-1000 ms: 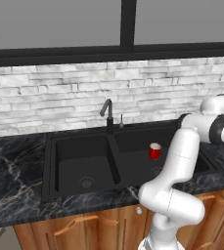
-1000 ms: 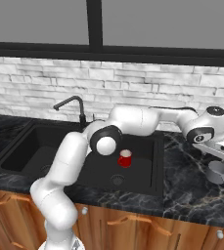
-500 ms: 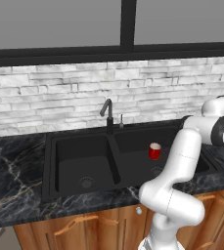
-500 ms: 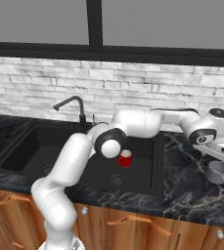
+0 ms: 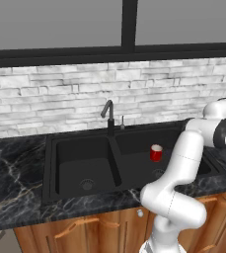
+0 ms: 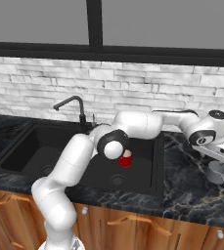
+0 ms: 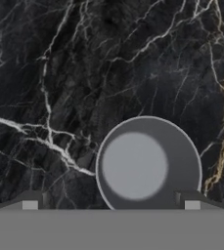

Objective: Move any existing items from the left basin to the right basin for drying. Then move the measuring cup from the counter to the left basin of the sink for washing.

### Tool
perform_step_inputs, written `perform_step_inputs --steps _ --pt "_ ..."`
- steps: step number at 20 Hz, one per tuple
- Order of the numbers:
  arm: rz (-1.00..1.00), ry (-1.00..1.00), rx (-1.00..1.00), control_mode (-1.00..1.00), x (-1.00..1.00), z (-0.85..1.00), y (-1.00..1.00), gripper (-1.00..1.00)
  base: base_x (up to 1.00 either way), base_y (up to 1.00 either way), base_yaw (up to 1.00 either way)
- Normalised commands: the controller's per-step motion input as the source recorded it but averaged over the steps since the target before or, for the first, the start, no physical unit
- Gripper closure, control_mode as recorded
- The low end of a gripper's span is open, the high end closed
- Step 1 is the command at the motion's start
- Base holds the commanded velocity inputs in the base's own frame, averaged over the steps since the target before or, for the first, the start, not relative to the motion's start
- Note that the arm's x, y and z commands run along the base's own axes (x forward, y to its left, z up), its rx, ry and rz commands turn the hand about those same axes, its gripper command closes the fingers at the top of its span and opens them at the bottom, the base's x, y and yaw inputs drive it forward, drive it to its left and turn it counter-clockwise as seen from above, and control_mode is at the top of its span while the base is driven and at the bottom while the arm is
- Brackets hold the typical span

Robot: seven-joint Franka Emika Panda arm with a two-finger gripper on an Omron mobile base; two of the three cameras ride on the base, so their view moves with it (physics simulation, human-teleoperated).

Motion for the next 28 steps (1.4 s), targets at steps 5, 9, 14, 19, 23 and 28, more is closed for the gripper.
perform_step_inputs --steps 5,9,14,19,23,28 --pt "0.0 0.0 0.0 -1.0 0.02 -0.08 0.03 -1.0 0.0 0.0 0.0" --pt "0.0 0.0 0.0 -1.0 0.0 -0.07 0.03 -1.0 0.0 0.0 0.0" --pt "0.0 0.0 0.0 -1.0 0.0 -0.04 0.01 -1.0 0.0 0.0 0.0" --pt "0.0 0.0 0.0 -1.0 0.01 -0.1 0.01 -1.0 0.0 0.0 0.0" --pt "0.0 0.0 0.0 -1.0 0.03 -0.17 0.0 -1.0 0.0 0.0 0.0" --pt "0.0 0.0 0.0 -1.0 0.03 -0.18 0.0 -1.0 0.0 0.0 0.0"
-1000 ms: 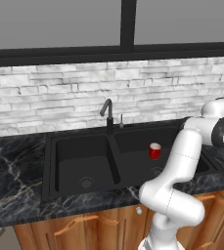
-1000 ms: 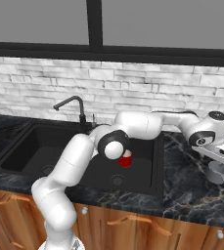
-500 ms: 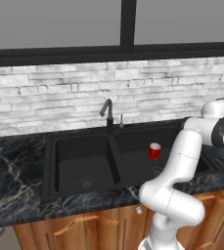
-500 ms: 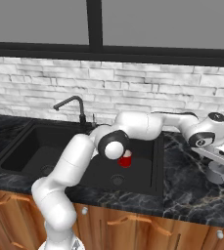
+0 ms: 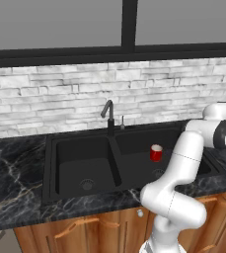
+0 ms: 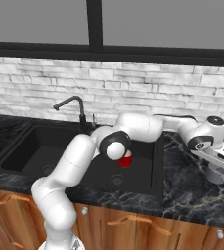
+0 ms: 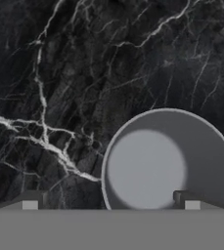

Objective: Move any existing items from the left basin to the right basin for drying. Then move the measuring cup from the counter to the left basin of the sink for washing.

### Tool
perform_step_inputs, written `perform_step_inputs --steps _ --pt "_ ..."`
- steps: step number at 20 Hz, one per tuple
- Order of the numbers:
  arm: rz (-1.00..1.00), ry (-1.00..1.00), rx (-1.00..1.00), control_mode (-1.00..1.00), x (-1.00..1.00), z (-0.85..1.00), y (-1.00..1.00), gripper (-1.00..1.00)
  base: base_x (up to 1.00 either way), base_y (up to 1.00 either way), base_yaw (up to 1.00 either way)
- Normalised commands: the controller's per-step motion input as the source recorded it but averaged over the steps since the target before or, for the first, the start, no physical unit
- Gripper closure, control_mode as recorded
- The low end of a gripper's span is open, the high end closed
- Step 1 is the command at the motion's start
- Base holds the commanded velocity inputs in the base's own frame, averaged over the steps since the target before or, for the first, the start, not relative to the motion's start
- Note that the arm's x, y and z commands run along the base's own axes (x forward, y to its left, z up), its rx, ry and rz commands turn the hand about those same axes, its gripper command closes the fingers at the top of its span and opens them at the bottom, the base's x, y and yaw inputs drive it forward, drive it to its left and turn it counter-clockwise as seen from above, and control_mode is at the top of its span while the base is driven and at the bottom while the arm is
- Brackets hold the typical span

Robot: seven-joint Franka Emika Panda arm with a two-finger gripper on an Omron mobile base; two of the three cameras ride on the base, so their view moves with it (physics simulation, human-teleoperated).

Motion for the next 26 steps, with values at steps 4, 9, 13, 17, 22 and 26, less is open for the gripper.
perform_step_inputs --steps 4,9,13,17,22,26 --pt "0.0 0.0 0.0 -1.0 0.04 -0.16 0.0 -1.0 0.0 0.0 0.0" --pt "0.0 0.0 0.0 -1.0 0.05 -0.2 0.0 -1.0 0.0 0.0 0.0" --pt "0.0 0.0 0.0 -1.0 0.08 -0.25 0.0 -1.0 0.0 0.0 0.0" --pt "0.0 0.03 0.0 -1.0 0.09 -0.21 0.02 1.0 0.0 0.0 0.0" --pt "0.0 0.0 0.01 -1.0 0.0 -0.01 0.0 1.0 0.0 0.0 0.0" --pt "0.0 -0.02 0.0 -1.0 -0.01 0.0 0.11 1.0 0.0 0.0 0.0"
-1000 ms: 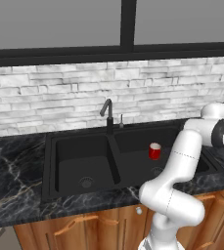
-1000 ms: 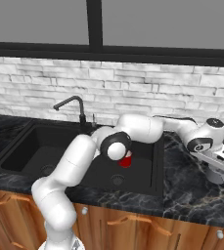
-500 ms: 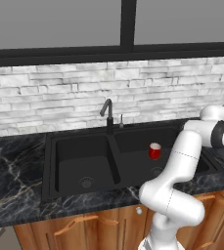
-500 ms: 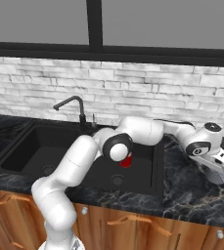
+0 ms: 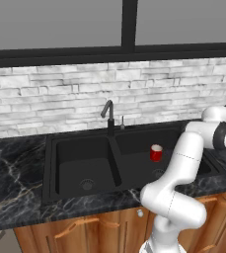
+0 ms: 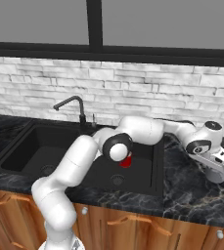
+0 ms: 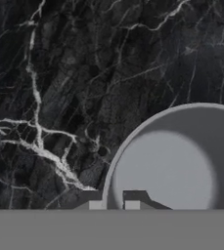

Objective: Move any existing items from the left basin to the right basin for drying. Then move the measuring cup from the counter to the left basin of the sink for washing.

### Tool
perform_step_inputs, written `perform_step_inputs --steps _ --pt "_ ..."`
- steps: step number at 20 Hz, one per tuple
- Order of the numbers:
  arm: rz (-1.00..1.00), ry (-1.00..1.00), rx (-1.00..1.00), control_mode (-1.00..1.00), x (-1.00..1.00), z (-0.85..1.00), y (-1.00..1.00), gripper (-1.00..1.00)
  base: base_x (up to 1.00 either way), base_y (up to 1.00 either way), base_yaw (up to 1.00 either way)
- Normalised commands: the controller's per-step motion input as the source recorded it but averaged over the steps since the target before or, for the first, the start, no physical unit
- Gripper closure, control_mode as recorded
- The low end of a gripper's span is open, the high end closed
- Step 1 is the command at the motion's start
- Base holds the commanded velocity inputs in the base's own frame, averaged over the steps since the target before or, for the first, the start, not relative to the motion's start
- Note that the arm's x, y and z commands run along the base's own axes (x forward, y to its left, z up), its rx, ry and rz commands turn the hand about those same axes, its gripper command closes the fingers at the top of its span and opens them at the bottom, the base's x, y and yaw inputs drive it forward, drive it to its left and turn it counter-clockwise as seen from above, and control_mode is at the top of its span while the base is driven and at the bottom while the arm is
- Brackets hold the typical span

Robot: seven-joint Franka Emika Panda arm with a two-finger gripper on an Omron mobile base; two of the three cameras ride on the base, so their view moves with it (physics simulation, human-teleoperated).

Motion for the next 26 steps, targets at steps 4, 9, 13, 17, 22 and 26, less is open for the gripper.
perform_step_inputs --steps 4,9,13,17,22,26 --pt "0.0 0.0 0.0 -1.0 -0.01 0.01 0.24 1.0 0.0 0.0 0.0" --pt "0.0 0.0 0.0 -1.0 -0.01 0.46 0.18 1.0 0.0 0.0 0.0" --pt "0.0 0.0 -0.02 -1.0 -0.08 0.65 0.18 1.0 0.0 0.0 0.0" --pt "0.0 0.0 -0.04 -1.0 -0.18 0.51 0.27 1.0 0.0 0.0 0.0" --pt "0.0 0.0 -0.07 -1.0 -0.26 0.28 0.54 1.0 0.0 0.0 0.0" --pt "0.0 -0.03 -0.07 -1.0 -0.37 0.17 0.69 1.0 0.0 0.0 0.0"
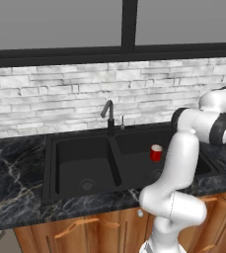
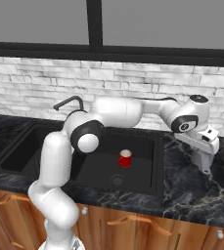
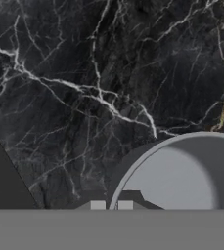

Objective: Move any existing items from the left basin to the right basin for drying. Then move the measuring cup from the counter to the left basin of the sink for washing.

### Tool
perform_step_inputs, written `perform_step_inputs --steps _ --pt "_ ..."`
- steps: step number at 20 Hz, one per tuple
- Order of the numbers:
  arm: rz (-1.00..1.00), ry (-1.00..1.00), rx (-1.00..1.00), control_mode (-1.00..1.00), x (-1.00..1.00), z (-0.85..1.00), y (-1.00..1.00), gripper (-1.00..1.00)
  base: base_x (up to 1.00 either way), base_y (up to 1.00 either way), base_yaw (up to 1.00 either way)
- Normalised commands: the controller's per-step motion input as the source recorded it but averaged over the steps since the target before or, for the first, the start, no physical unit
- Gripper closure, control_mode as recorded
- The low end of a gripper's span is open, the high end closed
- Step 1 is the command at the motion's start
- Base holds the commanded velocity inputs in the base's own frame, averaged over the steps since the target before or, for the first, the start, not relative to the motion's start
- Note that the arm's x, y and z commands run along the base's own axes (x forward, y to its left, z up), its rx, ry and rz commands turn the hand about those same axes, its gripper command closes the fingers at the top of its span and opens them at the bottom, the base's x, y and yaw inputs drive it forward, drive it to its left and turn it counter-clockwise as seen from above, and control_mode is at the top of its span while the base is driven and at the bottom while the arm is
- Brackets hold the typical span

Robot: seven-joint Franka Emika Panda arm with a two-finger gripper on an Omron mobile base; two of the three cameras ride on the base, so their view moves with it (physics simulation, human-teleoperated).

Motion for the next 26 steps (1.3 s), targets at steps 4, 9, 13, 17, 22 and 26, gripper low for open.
perform_step_inputs --steps 4,9,13,17,22,26 --pt "-0.02 0.0 -0.04 -1.0 -0.37 0.24 0.68 1.0 0.0 0.0 0.0" --pt "-0.01 0.0 -0.02 -1.0 -0.26 0.16 0.69 1.0 0.0 0.0 0.0" --pt "0.0 0.0 0.0 -1.0 -0.11 0.12 0.71 1.0 0.0 0.0 0.0" --pt "0.0 0.0 0.0 -1.0 -0.04 0.08 0.74 1.0 0.0 0.0 0.0" --pt "0.0 0.0 0.0 -1.0 0.0 0.04 0.69 1.0 0.0 0.0 0.0" --pt "0.0 0.0 0.0 -1.0 -0.01 0.0 0.6 1.0 0.0 0.0 0.0"
